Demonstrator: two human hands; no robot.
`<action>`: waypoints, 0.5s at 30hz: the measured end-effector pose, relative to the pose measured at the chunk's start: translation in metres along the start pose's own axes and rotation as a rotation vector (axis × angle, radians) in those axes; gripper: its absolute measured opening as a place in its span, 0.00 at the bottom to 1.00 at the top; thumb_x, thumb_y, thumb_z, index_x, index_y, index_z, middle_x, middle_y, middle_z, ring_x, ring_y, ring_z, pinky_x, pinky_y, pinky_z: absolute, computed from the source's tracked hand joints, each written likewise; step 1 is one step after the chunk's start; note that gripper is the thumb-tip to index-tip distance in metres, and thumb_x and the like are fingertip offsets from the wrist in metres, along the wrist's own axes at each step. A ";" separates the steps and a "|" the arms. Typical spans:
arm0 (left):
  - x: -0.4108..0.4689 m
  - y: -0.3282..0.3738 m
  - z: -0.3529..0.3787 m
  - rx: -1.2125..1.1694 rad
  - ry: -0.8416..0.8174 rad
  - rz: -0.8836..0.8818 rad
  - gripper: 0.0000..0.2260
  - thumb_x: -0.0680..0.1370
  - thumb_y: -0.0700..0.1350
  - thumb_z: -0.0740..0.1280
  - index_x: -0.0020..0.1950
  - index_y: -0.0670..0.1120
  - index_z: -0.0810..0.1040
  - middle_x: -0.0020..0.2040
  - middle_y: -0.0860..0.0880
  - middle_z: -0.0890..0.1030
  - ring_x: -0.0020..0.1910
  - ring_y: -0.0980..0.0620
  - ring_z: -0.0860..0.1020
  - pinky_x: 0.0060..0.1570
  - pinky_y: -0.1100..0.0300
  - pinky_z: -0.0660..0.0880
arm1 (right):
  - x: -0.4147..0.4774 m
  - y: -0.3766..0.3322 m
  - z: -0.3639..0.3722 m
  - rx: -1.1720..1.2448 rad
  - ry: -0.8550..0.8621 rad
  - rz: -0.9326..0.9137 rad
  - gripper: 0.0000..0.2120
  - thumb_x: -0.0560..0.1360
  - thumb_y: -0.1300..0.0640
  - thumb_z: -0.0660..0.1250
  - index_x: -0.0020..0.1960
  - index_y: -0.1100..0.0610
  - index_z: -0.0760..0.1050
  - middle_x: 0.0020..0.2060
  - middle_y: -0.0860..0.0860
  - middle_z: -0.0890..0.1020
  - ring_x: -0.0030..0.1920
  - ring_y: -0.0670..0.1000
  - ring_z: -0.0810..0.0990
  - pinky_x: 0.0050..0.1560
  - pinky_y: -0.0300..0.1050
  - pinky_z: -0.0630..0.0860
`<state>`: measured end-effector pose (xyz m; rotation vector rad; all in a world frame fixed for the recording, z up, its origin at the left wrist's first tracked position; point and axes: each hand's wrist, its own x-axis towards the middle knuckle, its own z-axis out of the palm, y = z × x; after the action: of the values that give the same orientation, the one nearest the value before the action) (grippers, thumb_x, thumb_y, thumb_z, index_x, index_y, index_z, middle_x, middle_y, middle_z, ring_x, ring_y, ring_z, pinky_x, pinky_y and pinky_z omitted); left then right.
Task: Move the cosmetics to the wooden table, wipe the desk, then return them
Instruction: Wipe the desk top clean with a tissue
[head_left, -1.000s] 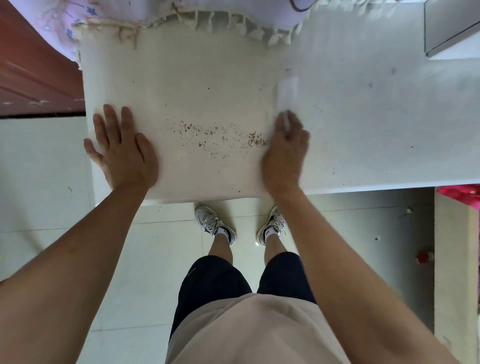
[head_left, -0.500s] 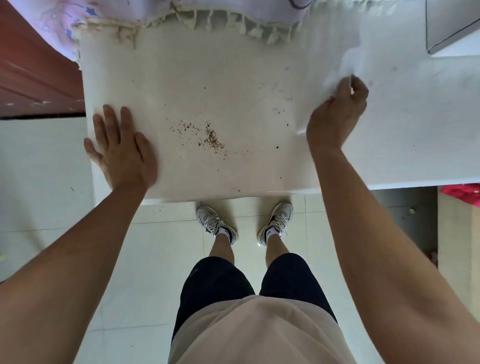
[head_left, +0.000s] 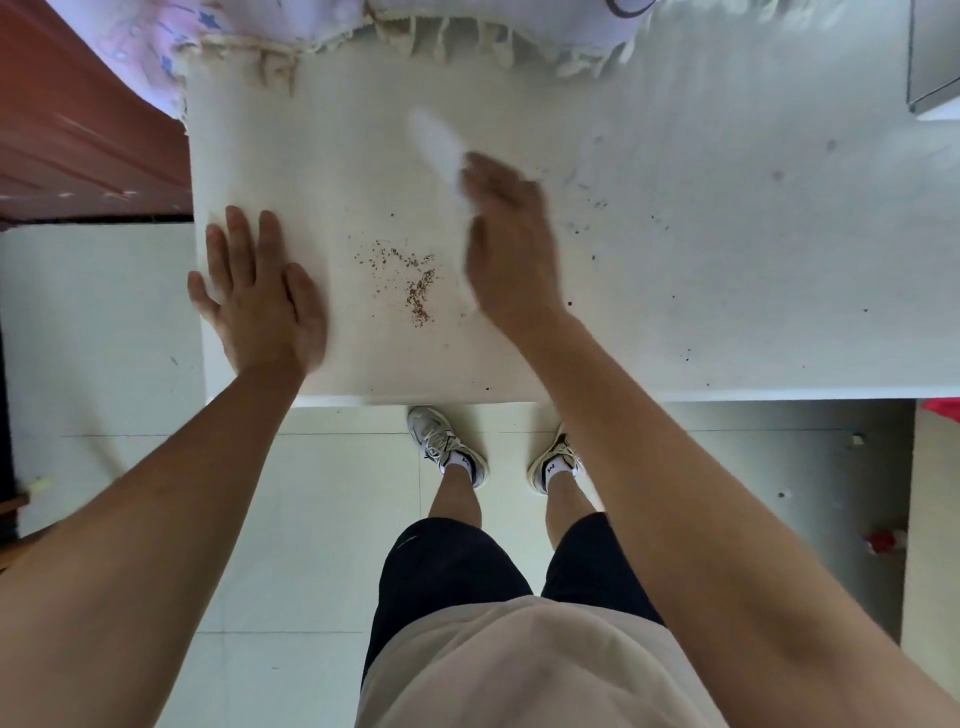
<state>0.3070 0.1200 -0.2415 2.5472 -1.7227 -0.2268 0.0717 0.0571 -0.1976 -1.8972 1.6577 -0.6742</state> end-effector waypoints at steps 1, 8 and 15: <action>0.001 0.001 0.000 -0.003 -0.001 -0.005 0.26 0.80 0.53 0.45 0.79 0.53 0.53 0.80 0.48 0.51 0.79 0.47 0.48 0.73 0.38 0.47 | -0.007 0.018 -0.015 -0.022 0.122 0.107 0.24 0.72 0.72 0.58 0.68 0.65 0.74 0.70 0.56 0.73 0.62 0.60 0.73 0.64 0.41 0.67; 0.003 -0.001 0.001 -0.001 -0.013 -0.011 0.26 0.80 0.53 0.47 0.79 0.53 0.52 0.80 0.48 0.50 0.79 0.46 0.47 0.73 0.37 0.47 | -0.047 0.071 -0.036 -0.452 0.041 0.347 0.28 0.75 0.67 0.56 0.76 0.63 0.62 0.77 0.56 0.61 0.66 0.62 0.68 0.61 0.50 0.62; 0.003 -0.002 0.001 -0.026 -0.002 -0.009 0.26 0.80 0.53 0.47 0.79 0.53 0.54 0.80 0.49 0.52 0.79 0.48 0.48 0.73 0.38 0.46 | -0.052 -0.009 0.030 -0.353 -0.226 -0.117 0.27 0.75 0.68 0.53 0.74 0.65 0.64 0.75 0.57 0.64 0.60 0.60 0.72 0.56 0.52 0.69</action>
<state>0.3100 0.1186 -0.2429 2.5382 -1.6974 -0.2514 0.0919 0.1112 -0.2153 -2.2358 1.6088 -0.2049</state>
